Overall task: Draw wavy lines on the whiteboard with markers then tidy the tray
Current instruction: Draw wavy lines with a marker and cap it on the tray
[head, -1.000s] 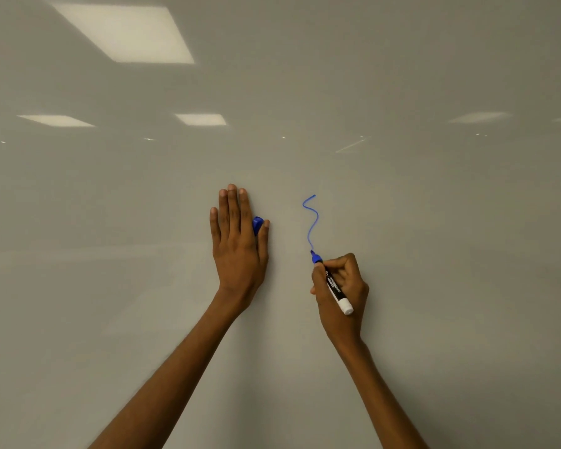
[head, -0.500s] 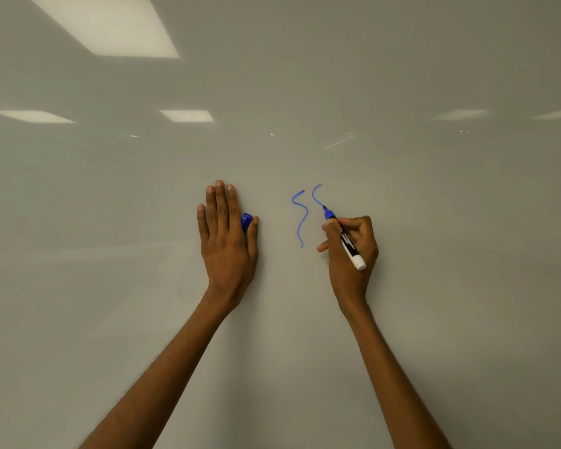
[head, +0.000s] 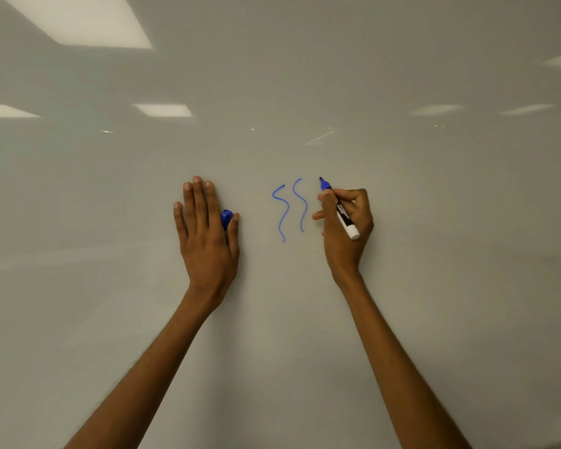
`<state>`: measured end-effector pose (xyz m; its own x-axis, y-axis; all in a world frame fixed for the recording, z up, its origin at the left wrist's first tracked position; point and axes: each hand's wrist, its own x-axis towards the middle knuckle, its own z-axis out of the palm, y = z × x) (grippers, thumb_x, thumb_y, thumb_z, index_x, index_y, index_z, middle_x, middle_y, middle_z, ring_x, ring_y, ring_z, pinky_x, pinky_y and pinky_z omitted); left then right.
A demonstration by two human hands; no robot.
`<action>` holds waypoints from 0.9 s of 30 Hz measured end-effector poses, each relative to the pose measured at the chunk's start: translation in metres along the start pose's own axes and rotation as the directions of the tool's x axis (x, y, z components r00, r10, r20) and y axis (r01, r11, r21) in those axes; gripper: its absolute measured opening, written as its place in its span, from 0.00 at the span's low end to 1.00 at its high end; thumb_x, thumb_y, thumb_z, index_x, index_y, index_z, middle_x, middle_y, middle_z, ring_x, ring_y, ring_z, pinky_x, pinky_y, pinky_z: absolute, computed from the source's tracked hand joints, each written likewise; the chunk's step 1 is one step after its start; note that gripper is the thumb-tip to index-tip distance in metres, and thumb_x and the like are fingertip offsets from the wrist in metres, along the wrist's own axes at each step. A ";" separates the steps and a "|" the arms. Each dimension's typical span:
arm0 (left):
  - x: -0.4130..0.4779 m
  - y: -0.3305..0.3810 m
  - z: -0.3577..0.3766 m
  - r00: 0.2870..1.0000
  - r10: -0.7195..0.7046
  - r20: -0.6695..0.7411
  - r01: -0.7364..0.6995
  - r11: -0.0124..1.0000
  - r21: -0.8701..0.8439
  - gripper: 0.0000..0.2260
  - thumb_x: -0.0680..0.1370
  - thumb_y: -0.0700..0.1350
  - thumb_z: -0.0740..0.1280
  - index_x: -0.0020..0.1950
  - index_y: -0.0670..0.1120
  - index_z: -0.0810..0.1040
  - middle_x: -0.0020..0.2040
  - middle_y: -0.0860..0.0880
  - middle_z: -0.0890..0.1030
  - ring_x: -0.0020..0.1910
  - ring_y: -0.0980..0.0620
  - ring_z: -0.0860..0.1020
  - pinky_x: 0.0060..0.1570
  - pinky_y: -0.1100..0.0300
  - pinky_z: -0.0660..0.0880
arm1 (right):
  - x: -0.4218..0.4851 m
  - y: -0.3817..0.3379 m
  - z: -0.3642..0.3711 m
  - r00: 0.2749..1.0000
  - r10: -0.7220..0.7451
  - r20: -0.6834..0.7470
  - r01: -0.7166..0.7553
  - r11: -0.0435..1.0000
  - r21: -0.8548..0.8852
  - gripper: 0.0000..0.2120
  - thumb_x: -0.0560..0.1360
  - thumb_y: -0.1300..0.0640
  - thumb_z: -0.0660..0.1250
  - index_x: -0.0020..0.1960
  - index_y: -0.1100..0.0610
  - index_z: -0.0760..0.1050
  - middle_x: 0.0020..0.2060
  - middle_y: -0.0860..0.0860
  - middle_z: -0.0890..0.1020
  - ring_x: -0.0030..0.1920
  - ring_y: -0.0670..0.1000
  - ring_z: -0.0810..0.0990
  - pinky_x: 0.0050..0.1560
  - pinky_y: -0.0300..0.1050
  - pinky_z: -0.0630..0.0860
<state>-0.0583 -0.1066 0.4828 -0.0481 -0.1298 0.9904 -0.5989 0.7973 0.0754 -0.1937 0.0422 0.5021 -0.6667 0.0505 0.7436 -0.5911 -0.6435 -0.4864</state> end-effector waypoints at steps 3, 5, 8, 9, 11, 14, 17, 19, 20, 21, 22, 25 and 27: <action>0.000 -0.001 0.000 1.000 0.009 -0.011 -0.009 1.000 -0.006 0.27 0.85 0.50 0.55 0.79 0.38 0.51 0.79 0.41 0.52 0.79 0.44 0.49 0.77 0.46 0.48 | -0.010 0.004 -0.002 0.999 0.013 0.047 -0.012 1.000 -0.022 0.06 0.76 0.58 0.69 0.42 0.55 0.73 0.39 0.54 0.84 0.32 0.55 0.83 0.29 0.44 0.71; -0.001 -0.001 0.000 1.000 0.012 -0.012 -0.012 1.000 -0.010 0.27 0.85 0.50 0.55 0.78 0.38 0.51 0.79 0.40 0.52 0.79 0.44 0.49 0.77 0.46 0.47 | -0.019 0.009 -0.009 0.999 0.046 -0.001 -0.046 0.999 -0.011 0.07 0.76 0.60 0.69 0.42 0.55 0.73 0.39 0.55 0.84 0.31 0.55 0.83 0.28 0.42 0.71; -0.001 -0.001 0.000 1.000 0.003 -0.013 -0.003 1.000 -0.013 0.27 0.85 0.50 0.55 0.78 0.38 0.52 0.79 0.40 0.52 0.79 0.44 0.49 0.77 0.46 0.47 | -0.032 0.015 -0.020 0.997 0.074 -0.036 -0.075 0.997 -0.011 0.06 0.76 0.60 0.69 0.42 0.57 0.73 0.39 0.55 0.84 0.31 0.54 0.83 0.28 0.41 0.71; -0.001 -0.001 0.000 1.000 0.002 -0.014 -0.002 1.000 -0.014 0.27 0.85 0.50 0.55 0.78 0.38 0.52 0.79 0.40 0.53 0.79 0.44 0.49 0.77 0.46 0.47 | -0.035 0.017 -0.023 0.996 0.079 -0.031 -0.079 0.997 -0.019 0.06 0.76 0.60 0.69 0.42 0.57 0.73 0.39 0.55 0.84 0.31 0.54 0.83 0.28 0.41 0.71; -0.001 -0.001 0.000 1.000 0.005 -0.008 -0.005 1.000 -0.020 0.27 0.85 0.50 0.54 0.79 0.38 0.51 0.79 0.40 0.52 0.79 0.44 0.49 0.77 0.46 0.46 | -0.041 0.019 -0.027 0.994 0.101 -0.042 -0.102 0.995 -0.018 0.06 0.76 0.61 0.69 0.42 0.58 0.73 0.39 0.56 0.84 0.31 0.54 0.82 0.28 0.41 0.71; -0.002 -0.002 0.000 1.000 0.013 0.010 -0.013 1.000 -0.020 0.28 0.85 0.51 0.54 0.79 0.38 0.50 0.79 0.41 0.51 0.79 0.44 0.48 0.77 0.47 0.46 | -0.050 0.020 -0.030 0.991 0.127 -0.029 -0.128 0.991 -0.032 0.07 0.76 0.61 0.69 0.41 0.57 0.72 0.39 0.57 0.83 0.30 0.53 0.82 0.27 0.40 0.71; -0.001 -0.003 0.000 1.000 0.023 0.022 -0.022 1.000 -0.022 0.28 0.85 0.52 0.53 0.79 0.38 0.50 0.79 0.41 0.51 0.79 0.44 0.48 0.77 0.47 0.45 | -0.056 0.018 -0.031 0.990 0.139 -0.015 -0.139 0.989 -0.041 0.07 0.75 0.61 0.69 0.41 0.55 0.73 0.39 0.57 0.84 0.30 0.54 0.82 0.27 0.40 0.70; -0.002 -0.004 -0.001 1.000 0.027 0.016 -0.026 0.997 -0.075 0.25 0.85 0.48 0.52 0.78 0.38 0.53 0.79 0.39 0.52 0.79 0.43 0.49 0.77 0.46 0.46 | -0.061 0.013 -0.031 0.989 0.144 -0.030 -0.145 0.989 -0.004 0.06 0.75 0.62 0.69 0.42 0.57 0.73 0.39 0.58 0.84 0.30 0.56 0.82 0.27 0.39 0.70; -0.002 -0.005 -0.001 0.999 0.032 0.004 -0.031 0.993 -0.113 0.23 0.85 0.46 0.53 0.78 0.38 0.55 0.79 0.38 0.54 0.79 0.42 0.50 0.77 0.44 0.47 | -0.064 0.010 -0.031 0.988 0.149 -0.036 -0.148 0.989 0.026 0.05 0.76 0.63 0.69 0.42 0.58 0.73 0.39 0.59 0.84 0.29 0.57 0.81 0.27 0.38 0.71; -0.003 -0.004 -0.001 0.999 0.038 -0.011 -0.039 0.989 -0.144 0.22 0.84 0.43 0.53 0.77 0.39 0.56 0.78 0.37 0.55 0.78 0.41 0.52 0.76 0.43 0.49 | -0.069 0.007 -0.031 0.987 0.156 -0.041 -0.153 0.987 0.055 0.05 0.76 0.63 0.69 0.43 0.60 0.73 0.39 0.59 0.84 0.28 0.58 0.80 0.27 0.38 0.70; -0.003 -0.004 -0.002 0.999 0.043 -0.025 -0.047 0.985 -0.166 0.21 0.84 0.41 0.54 0.77 0.40 0.56 0.78 0.37 0.56 0.78 0.41 0.53 0.76 0.42 0.50 | -0.076 0.003 -0.031 0.986 0.162 -0.044 -0.158 0.984 0.077 0.05 0.76 0.64 0.68 0.43 0.60 0.73 0.38 0.59 0.84 0.27 0.59 0.79 0.27 0.38 0.70; -0.001 0.002 -0.012 1.000 -0.004 -0.018 -0.001 0.965 -0.263 0.24 0.84 0.38 0.55 0.78 0.43 0.50 0.78 0.40 0.57 0.78 0.44 0.53 0.77 0.44 0.49 | -0.095 -0.007 -0.027 0.983 0.181 -0.019 -0.178 0.978 0.111 0.05 0.76 0.65 0.68 0.43 0.60 0.73 0.37 0.58 0.83 0.26 0.58 0.77 0.26 0.38 0.71; -0.002 0.005 -0.021 0.996 -0.082 0.045 0.093 0.927 -0.363 0.23 0.84 0.41 0.54 0.78 0.41 0.53 0.78 0.43 0.59 0.78 0.49 0.54 0.77 0.49 0.49 | -0.104 -0.012 -0.024 0.980 0.197 0.036 -0.200 0.973 0.120 0.05 0.76 0.65 0.68 0.43 0.59 0.74 0.36 0.56 0.84 0.26 0.57 0.78 0.26 0.39 0.71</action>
<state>-0.0442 -0.0895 0.4838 -0.0348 -0.2217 0.9745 -0.2700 0.9409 0.2044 -0.1277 0.0630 0.4197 -0.7531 -0.1048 0.6495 -0.3873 -0.7274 -0.5665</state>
